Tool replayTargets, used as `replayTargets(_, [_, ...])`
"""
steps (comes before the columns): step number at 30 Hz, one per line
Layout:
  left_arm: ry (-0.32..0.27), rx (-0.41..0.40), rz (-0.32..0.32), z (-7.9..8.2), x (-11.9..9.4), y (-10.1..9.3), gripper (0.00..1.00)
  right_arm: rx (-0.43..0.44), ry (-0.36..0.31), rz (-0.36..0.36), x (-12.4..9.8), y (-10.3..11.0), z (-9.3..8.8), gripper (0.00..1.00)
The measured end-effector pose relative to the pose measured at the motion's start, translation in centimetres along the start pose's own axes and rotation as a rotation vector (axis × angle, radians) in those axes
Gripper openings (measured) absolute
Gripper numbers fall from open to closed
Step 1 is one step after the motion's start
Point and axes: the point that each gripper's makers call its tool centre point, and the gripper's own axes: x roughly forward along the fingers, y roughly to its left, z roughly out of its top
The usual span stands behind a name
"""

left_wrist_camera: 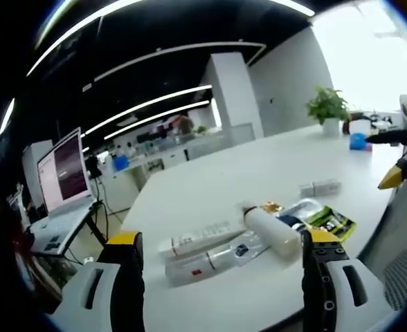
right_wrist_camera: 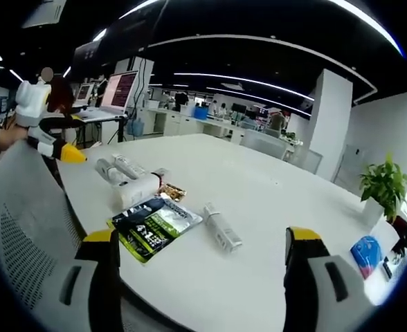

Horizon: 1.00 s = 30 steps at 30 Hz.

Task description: Arrange the skincare products in the storage area until every visible bottle or jar stands upright without overlapping.

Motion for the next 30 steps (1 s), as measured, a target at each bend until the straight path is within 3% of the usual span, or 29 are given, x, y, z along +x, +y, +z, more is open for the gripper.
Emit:
replayTargets(6, [0.017,0.005,-0.013,-0.1,0.0,-0.4,0.93,0.000,0.016,-0.008,0.0,-0.1,-0.2,1.00])
replayTargets(14, [0.061,0.035,-0.094,-0.4,0.3,-1.7,0.96,-0.003,0.068,-0.033,0.2,-0.6,-1.0,1.00])
replayTargets(20, [0.080,-0.013,-0.142,-0.4,0.4,-2.2,0.97,-0.002,0.103,-0.049,0.3,-0.9,-1.4,1.00])
replayTargets(30, [0.093,-0.057,-0.205,-0.6,0.7,-2.8,0.97,0.011,0.075,-0.053,0.3,-0.9,-1.1,1.00])
